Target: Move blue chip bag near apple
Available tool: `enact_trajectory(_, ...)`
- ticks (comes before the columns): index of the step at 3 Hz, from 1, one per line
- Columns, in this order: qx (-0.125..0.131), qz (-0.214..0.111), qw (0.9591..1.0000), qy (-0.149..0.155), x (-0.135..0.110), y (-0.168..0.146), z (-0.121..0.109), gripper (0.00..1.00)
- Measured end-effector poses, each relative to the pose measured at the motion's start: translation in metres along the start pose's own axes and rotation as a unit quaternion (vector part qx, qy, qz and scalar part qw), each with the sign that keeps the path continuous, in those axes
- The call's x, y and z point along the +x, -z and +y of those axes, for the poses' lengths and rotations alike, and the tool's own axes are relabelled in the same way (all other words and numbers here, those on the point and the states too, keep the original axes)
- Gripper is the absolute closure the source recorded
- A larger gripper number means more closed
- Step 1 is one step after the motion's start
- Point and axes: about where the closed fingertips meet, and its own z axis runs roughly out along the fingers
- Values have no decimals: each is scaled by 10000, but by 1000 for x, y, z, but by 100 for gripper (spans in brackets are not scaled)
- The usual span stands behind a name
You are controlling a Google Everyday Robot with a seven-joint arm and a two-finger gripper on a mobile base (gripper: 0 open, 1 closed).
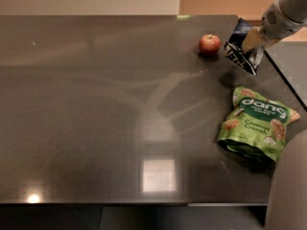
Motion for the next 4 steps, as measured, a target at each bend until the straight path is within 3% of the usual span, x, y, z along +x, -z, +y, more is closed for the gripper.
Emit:
enact_trajectory(1, -122, 49, 9999, -17, -1, -14, -3, 88)
enact_trajectory(4, -330, 215, 9992, -113, -4, -46, -11, 17)
